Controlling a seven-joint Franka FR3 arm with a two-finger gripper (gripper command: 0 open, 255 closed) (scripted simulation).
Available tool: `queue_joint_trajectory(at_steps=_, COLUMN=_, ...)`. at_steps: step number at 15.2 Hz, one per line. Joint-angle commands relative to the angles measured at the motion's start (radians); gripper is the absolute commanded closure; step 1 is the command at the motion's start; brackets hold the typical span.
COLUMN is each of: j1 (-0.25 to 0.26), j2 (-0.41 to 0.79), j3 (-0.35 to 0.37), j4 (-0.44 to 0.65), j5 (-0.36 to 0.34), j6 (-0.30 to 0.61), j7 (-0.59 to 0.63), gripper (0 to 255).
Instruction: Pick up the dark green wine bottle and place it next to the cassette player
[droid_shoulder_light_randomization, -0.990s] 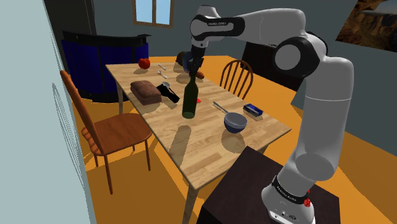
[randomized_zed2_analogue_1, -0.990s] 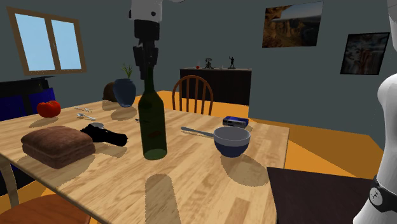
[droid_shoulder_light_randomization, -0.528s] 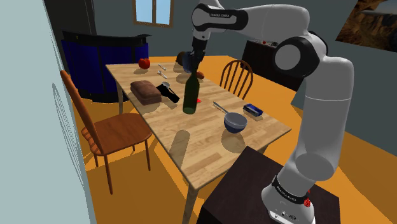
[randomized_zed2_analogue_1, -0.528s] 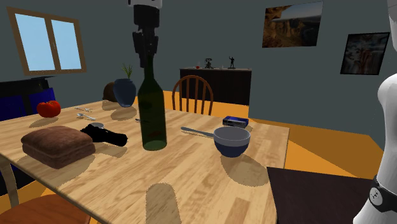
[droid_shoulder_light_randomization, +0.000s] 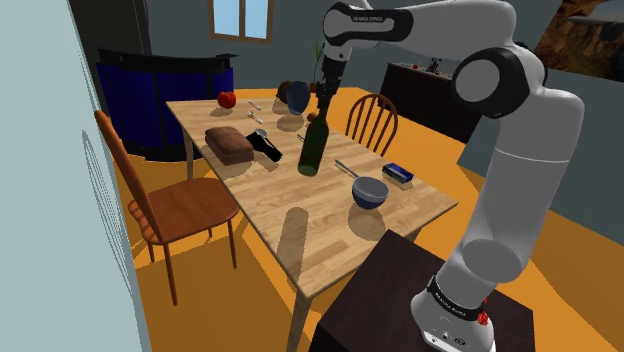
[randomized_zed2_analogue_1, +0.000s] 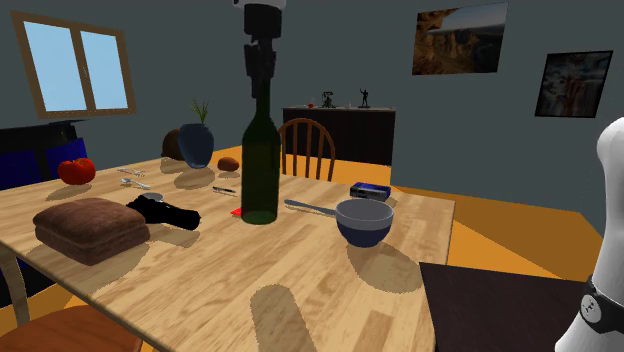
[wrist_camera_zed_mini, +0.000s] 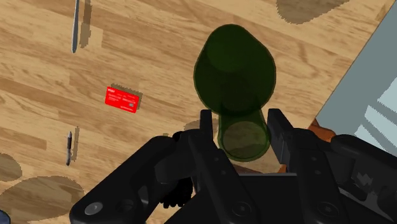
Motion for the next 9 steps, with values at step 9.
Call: queue_joint_trajectory(at_steps=9, j1=-0.105, j2=-0.148, j3=-0.082, j4=-0.192, j5=-0.003, j6=0.045, j7=-0.195, gripper=255)
